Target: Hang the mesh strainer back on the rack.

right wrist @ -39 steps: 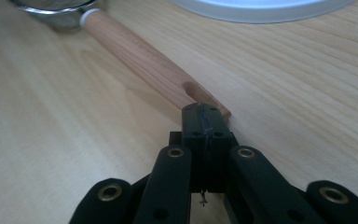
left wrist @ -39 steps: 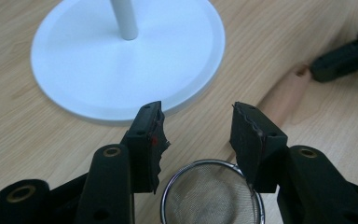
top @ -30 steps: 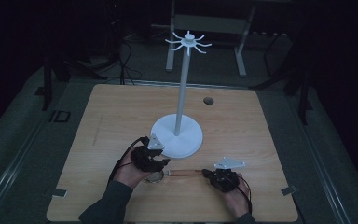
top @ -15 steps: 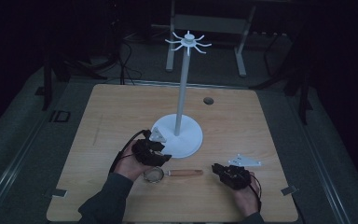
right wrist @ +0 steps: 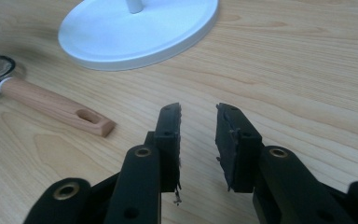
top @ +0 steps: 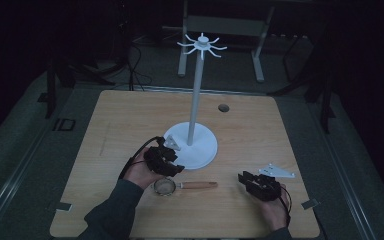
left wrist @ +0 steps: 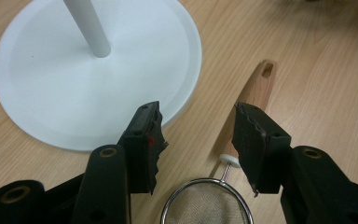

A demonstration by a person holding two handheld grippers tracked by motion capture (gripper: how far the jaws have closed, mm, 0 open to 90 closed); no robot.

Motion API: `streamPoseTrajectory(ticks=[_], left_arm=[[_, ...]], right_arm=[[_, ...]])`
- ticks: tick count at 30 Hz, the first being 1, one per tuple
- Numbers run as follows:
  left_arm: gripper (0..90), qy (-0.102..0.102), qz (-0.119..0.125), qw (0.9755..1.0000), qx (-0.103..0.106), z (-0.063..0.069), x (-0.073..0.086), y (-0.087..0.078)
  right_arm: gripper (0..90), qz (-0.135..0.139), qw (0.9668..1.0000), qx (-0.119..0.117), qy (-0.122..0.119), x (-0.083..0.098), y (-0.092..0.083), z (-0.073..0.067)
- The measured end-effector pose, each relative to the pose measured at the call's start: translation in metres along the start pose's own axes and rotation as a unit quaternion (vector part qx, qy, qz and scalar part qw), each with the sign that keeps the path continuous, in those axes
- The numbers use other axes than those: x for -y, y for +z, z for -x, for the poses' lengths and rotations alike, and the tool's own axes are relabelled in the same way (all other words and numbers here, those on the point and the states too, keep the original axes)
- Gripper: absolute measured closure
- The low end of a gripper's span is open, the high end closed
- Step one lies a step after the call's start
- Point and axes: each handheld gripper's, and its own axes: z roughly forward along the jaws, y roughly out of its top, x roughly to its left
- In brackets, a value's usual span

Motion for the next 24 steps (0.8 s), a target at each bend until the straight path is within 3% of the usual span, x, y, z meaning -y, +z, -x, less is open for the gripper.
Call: streamPoseTrajectory(ticks=[9, 13, 24], left_arm=[[52.7, 0.015, -0.027, 0.9995, 0.008, -0.001, 0.0, 0.008], [53.4, 0.025, -0.05, 0.9984, 0.013, 0.002, -0.002, 0.014], [54.8, 0.058, -0.108, 0.9921, 0.026, 0.008, -0.01, 0.027]], right_arm=[[65.6, 0.0, 0.9999, 0.007, 0.013, 0.002, -0.004, 0.008], [65.4, 0.001, 0.9998, 0.009, 0.016, 0.002, -0.004, 0.009], [64.0, -0.001, 0.9998, 0.009, 0.02, 0.003, -0.005, 0.012]])
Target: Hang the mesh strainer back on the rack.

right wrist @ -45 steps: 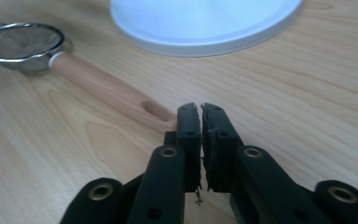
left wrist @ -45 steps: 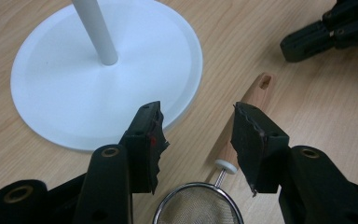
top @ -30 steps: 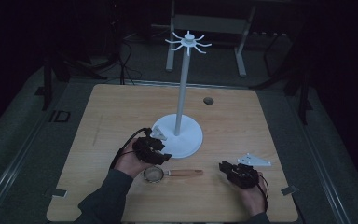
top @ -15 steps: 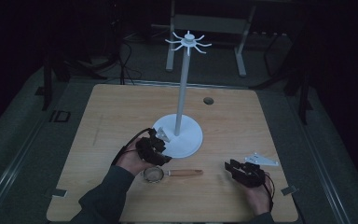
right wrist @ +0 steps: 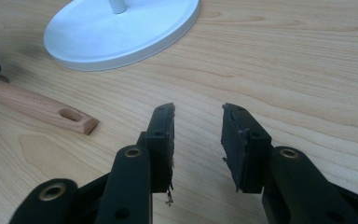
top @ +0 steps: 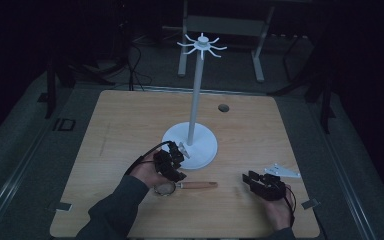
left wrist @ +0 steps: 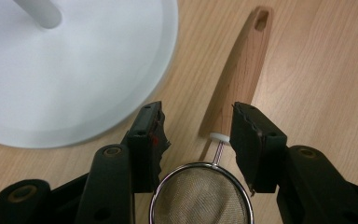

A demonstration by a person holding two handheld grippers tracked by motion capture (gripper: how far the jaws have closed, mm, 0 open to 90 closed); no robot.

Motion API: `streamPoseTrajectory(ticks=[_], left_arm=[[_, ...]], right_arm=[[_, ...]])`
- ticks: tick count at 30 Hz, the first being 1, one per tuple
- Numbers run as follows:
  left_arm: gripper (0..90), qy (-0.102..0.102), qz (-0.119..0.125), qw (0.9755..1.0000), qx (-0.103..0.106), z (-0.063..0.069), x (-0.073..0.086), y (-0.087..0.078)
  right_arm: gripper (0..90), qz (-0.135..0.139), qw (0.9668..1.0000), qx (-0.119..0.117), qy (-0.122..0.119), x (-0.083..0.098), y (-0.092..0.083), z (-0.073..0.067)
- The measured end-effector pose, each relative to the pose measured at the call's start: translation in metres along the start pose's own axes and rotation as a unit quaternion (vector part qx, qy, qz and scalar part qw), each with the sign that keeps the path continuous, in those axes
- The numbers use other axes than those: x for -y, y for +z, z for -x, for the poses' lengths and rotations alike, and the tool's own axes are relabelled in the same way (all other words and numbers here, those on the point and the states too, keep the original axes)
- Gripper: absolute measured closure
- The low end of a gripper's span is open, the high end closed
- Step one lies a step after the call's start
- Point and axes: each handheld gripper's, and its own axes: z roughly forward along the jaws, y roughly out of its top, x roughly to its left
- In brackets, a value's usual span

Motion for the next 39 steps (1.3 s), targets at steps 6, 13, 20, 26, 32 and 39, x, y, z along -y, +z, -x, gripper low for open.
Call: streamPoseTrajectory(ticks=[6, 13, 20, 26, 32, 39], left_arm=[[55.8, 0.007, -0.022, 0.9997, 0.01, 0.002, -0.004, 0.007], [59.1, 0.017, -0.045, 0.9986, 0.023, 0.006, -0.01, 0.013], [62.8, 0.021, -0.07, 0.9967, 0.036, 0.008, -0.015, 0.021], [63.3, 0.028, -0.089, 0.9949, 0.039, 0.01, -0.019, 0.027], [63.4, 0.03, -0.107, 0.993, 0.041, 0.009, -0.022, 0.031], [63.4, 0.026, -0.122, 0.991, 0.047, 0.007, -0.023, 0.035]], right_arm=[[63.1, 0.001, 1.0, 0.0, 0.002, 0.0, 0.0, 0.001], [62.2, -0.002, 1.0, -0.001, 0.003, 0.001, 0.0, 0.001], [61.7, -0.004, 1.0, -0.004, 0.002, 0.002, 0.001, 0.001], [62.0, -0.006, 0.9999, -0.008, 0.002, 0.002, 0.002, 0.001], [61.4, -0.007, 0.9999, -0.01, 0.0, 0.003, 0.003, 0.0], [61.1, -0.011, 0.9999, -0.012, 0.0, 0.003, 0.004, 0.0]])
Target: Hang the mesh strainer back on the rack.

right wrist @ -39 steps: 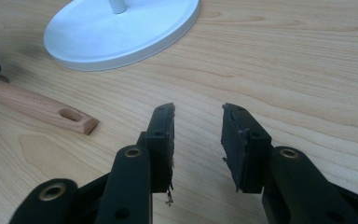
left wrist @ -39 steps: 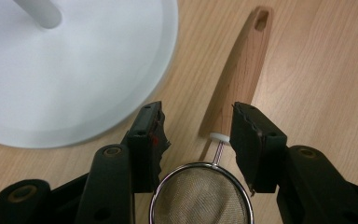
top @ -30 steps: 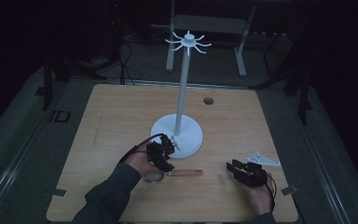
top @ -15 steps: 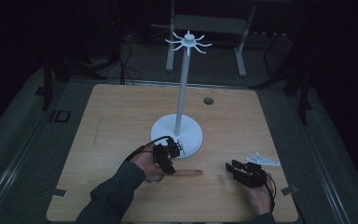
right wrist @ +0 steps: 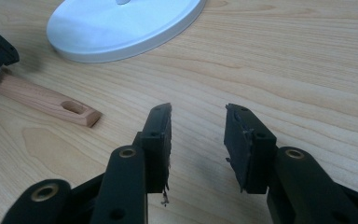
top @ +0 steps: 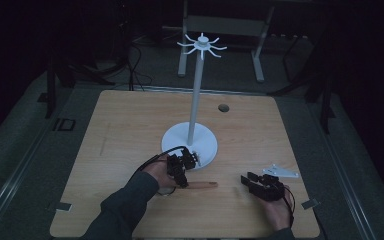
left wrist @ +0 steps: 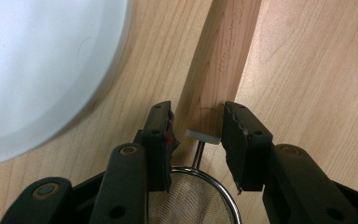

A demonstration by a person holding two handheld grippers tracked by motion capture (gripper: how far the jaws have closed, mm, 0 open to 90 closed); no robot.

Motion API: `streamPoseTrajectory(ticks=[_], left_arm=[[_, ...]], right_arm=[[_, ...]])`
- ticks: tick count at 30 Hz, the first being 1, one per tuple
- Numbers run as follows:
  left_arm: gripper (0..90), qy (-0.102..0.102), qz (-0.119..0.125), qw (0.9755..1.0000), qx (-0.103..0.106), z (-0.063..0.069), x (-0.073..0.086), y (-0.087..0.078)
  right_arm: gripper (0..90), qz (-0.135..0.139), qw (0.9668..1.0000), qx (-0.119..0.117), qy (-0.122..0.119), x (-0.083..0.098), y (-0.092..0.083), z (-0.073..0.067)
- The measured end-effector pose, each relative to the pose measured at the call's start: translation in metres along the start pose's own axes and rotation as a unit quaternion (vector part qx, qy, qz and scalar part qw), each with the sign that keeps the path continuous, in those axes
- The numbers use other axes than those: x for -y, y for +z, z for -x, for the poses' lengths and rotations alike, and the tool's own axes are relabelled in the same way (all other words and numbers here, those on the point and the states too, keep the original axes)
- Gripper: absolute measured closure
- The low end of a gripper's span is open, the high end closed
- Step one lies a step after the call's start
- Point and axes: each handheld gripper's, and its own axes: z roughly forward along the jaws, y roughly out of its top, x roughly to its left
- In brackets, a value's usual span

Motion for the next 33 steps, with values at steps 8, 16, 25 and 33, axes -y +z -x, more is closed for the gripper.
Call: streamPoseTrajectory(ticks=[8, 16, 25, 33], left_arm=[[64.2, 0.007, -0.012, 0.9999, 0.008, 0.001, -0.004, 0.004], [65.4, 0.009, -0.03, 0.9995, 0.007, 0.004, -0.005, 0.01], [64.8, 0.015, -0.044, 0.9989, 0.005, 0.004, -0.01, 0.014], [64.7, 0.024, -0.067, 0.9974, 0.004, 0.006, -0.017, 0.017]], right_arm=[[60.7, -0.003, 1.0, -0.001, 0.002, 0.001, 0.001, 0.0], [60.5, -0.004, 1.0, -0.001, 0.003, 0.001, 0.002, 0.0], [60.4, -0.007, 1.0, -0.003, 0.001, 0.001, 0.003, -0.001], [60.3, -0.008, 1.0, -0.004, 0.002, 0.002, 0.004, -0.001]])
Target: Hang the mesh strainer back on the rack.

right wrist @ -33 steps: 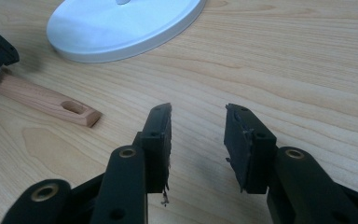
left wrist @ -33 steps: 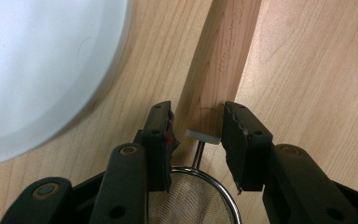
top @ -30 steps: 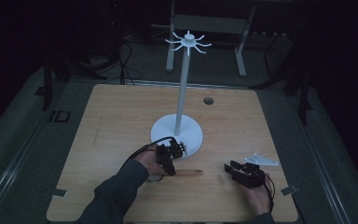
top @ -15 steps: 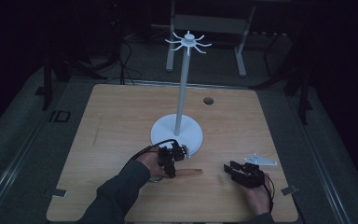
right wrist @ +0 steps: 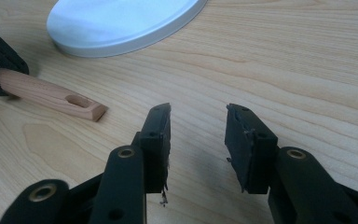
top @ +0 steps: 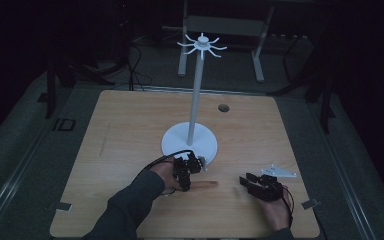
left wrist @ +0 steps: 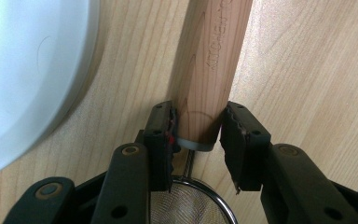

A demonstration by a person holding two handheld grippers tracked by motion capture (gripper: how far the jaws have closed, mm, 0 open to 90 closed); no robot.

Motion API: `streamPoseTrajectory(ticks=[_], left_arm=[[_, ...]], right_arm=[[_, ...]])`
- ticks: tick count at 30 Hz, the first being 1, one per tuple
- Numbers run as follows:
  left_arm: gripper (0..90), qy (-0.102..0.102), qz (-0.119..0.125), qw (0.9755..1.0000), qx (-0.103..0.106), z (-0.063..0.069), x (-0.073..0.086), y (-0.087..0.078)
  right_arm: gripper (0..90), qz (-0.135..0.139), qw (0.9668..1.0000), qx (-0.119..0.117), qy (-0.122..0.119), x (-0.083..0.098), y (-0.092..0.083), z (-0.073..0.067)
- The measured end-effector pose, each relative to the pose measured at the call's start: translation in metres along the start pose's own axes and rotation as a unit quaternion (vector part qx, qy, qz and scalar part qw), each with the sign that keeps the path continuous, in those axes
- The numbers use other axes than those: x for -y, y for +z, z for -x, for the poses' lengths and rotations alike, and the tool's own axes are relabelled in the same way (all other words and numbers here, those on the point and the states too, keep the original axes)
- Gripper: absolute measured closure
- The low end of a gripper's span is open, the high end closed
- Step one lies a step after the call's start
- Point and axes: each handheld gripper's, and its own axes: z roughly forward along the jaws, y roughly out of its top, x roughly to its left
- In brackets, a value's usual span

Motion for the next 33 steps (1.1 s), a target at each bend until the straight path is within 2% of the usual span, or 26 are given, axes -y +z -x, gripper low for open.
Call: streamPoseTrajectory(ticks=[10, 16, 23, 33], left_arm=[[64.0, 0.007, -0.016, 0.9998, 0.003, 0.001, -0.005, 0.005], [66.9, 0.015, -0.014, 0.9998, 0.003, 0.004, -0.007, 0.006], [68.6, 0.01, -0.007, 0.9998, -0.014, 0.005, -0.006, 0.005], [68.9, -0.006, 0.023, 0.9994, -0.026, 0.008, -0.005, -0.004]], right_arm=[[60.2, -0.001, 1.0, 0.0, -0.001, 0.0, 0.001, 0.0], [60.2, -0.001, 1.0, 0.0, 0.0, 0.0, 0.001, 0.0], [60.2, 0.0, 1.0, 0.0, 0.001, 0.001, 0.001, 0.001], [60.2, -0.001, 1.0, 0.0, 0.005, 0.001, 0.001, 0.001]])
